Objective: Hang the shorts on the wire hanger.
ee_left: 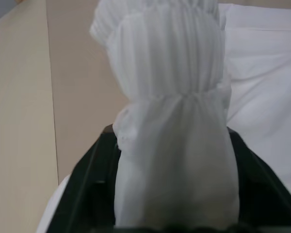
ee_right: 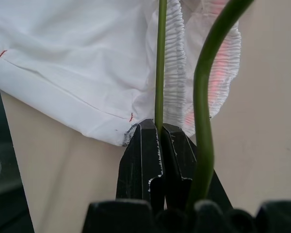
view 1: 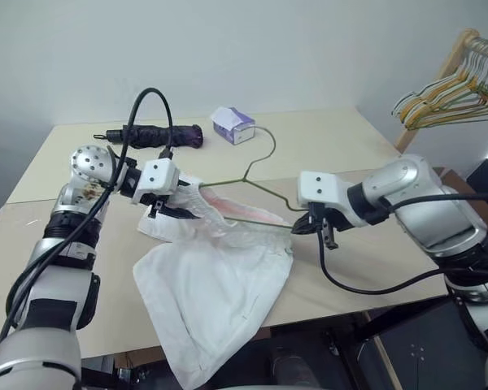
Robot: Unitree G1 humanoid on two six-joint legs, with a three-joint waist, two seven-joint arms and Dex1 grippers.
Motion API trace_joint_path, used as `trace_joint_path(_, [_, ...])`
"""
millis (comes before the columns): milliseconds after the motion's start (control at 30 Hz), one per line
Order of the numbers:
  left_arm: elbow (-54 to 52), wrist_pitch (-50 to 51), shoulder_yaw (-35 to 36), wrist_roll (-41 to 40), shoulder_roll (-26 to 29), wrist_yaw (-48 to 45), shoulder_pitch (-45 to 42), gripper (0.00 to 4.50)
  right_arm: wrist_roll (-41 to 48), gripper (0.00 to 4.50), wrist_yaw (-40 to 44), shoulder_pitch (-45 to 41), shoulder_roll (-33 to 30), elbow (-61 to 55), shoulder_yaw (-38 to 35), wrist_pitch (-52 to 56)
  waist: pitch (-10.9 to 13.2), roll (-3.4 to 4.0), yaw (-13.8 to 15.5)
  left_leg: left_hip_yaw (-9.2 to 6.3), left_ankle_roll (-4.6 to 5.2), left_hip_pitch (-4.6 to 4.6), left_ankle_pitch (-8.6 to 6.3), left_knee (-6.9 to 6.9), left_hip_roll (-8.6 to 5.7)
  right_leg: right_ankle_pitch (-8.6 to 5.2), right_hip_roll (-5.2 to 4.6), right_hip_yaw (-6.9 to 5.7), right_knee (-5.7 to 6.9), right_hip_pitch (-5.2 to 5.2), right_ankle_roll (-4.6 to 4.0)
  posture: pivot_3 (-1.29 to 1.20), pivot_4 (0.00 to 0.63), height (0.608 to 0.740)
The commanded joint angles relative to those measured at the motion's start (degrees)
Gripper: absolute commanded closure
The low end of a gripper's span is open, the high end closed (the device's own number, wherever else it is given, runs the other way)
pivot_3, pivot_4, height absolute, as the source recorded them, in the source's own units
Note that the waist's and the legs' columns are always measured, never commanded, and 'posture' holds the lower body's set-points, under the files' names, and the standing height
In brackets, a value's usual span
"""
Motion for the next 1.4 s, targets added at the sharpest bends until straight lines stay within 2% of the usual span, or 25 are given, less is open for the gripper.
trace_joint_path(33, [-0.63, -0.31, -0.64, -2.04, 1.02, -0.21, -1.83, 3.45, 1.33, 4.5, -0.59, -1.5, -0.37, -1.53, -2.95, 0.3, 0.0, 0.0, -0.1, 0.0, 0.0, 0.0, 0.0, 0.0, 0.0, 0.0, 0.0, 0.0, 0.0, 0.0, 0.0, -0.11, 0.0, 0.74])
trace_joint_path(100, [-0.87, 0.11, -1.02, -2.87, 1.3, -0.21, -1.78, 4.1, 1.43, 4.5, -1.56, -1.34, -0.01, -1.19, -3.47, -0.32, 0.0, 0.0, -0.24, 0.0, 0.0, 0.0, 0.0, 0.0, 0.0, 0.0, 0.0, -0.01, 0.0, 0.0, 0.0, -0.11, 0.0, 0.74])
trace_joint_path(167, [-1.2, 0.75, -1.34, -3.84, 1.53, -0.21, -1.66, 4.46, 1.32, 4.5, -2.05, -0.52, -0.04, -1.05, -3.99, -3.15, 0.0, 0.0, -0.47, -0.01, 0.0, 0.0, 0.0, 0.0, -0.01, 0.0, -0.01, -0.01, 0.0, 0.0, 0.0, -0.11, 0.0, 0.74])
trace_joint_path(267, [-2.15, 1.92, -0.63, -4.99, 1.39, -0.21, -1.15, 4.49, 1.07, 4.5, -2.48, 1.33, -0.41, -0.73, -4.93, -7.56, 0.0, 0.0, -0.78, -0.03, 0.0, 0.0, 0.0, 0.0, 0.0, 0.0, 0.0, -0.01, 0.0, 0.01, 0.01, -0.11, 0.0, 0.74])
trace_joint_path(433, [-5.52, 5.62, 1.22, -6.37, 1.7, -0.21, 0.71, 4.5, 1.49, 3.06, -4.48, 4.15, -2.06, 1.74, -9.47, -8.77, 0.0, 0.0, -0.8, -0.03, 0.0, 0.0, 0.0, 0.0, 0.0, 0.0, 0.0, -0.01, 0.01, 0.02, 0.01, -0.1, 0.0, 0.74])
trace_joint_path(600, [-9.66, 10.44, 3.95, -7.37, 2.86, -0.03, 3.63, 4.5, 2.65, 1.39, -9.61, 8.9, -4.5, 6.7, -19.09, -7.35, 0.0, -0.01, -0.71, -0.03, 0.0, 0.01, 0.0, 0.0, -0.01, 0.0, -0.01, -0.01, -0.01, 0.05, 0.0, -0.09, 0.0, 0.74])
trace_joint_path(733, [-12.63, 13.38, 5.63, -7.73, 2.99, 0.64, 5.56, 4.5, 4.95, 0.09, -12.11, 15.27, -5.76, 6.26, -25.44, -5.74, -0.01, -0.01, -0.56, -0.06, 0.0, 0.04, 0.0, 0.0, -0.01, 0.0, 0.0, -0.03, 0.0, 0.09, 0.0, -0.08, 0.0, 0.74])
trace_joint_path(867, [-14.94, 15.0, 6.47, -7.66, 2.84, 1.22, 6.84, 4.5, 8.43, 0.04, -14.85, 23.33, -3.85, 4.02, -30.08, -3.01, -0.02, -0.03, -0.45, -0.06, 0.01, 0.07, 0.0, 0.0, -0.02, 0.0, 0.0, -0.02, 0.0, 0.15, 0.01, -0.08, 0.0, 0.74])
trace_joint_path(1000, [-16.16, 16.04, 6.91, -7.45, 2.73, 1.31, 7.5, 4.5, 17.36, 0.04, -20.2, 26.49, 6.85, -0.56, -33.87, 5.42, -0.03, -0.04, -0.96, -0.06, 0.01, 0.17, 0.01, 0.0, 0.02, 0.01, 0.07, 0.05, 0.01, 0.2, 0.01, -0.08, 0.0, 0.74])
trace_joint_path(1133, [-16.48, 16.57, 7.01, -7.3, 2.76, 1.35, 7.46, 4.5, 21.1, 0.04, -26.73, 27.11, 15.97, -2.97, -32.83, 10.47, -0.04, -0.03, -0.83, -0.13, 0.01, 0.19, 0.01, 0.0, 0.05, 0.02, 0.16, 0.09, 0.06, 0.21, 0.02, -0.07, 0.0, 0.74])
trace_joint_path(1333, [-16.16, 16.69, 6.85, -6.95, 2.72, 1.4, 7.07, 4.5, 19.9, 0.04, -33.78, 24.22, 22.47, 0.21, -26.53, 12.92, -0.04, -0.04, -0.55, -0.11, 0.01, 0.12, 0.01, 0.05, -0.05, 0.07, 0.02, 0.08, 0.0, 0.21, 0.08, -0.06, 0.0, 0.74])
trace_joint_path(1400, [-16.17, 16.72, 6.87, -6.86, 2.68, 1.6, 6.99, 4.5, 20.63, 0.41, -35.19, 23.27, 23.89, 0.94, -26.04, 14.45, -0.04, -0.04, -0.57, -0.12, 0.01, 0.12, 0.01, 0.05, -0.03, 0.07, 0.05, 0.06, 0.01, 0.21, 0.08, -0.06, 0.0, 0.74])
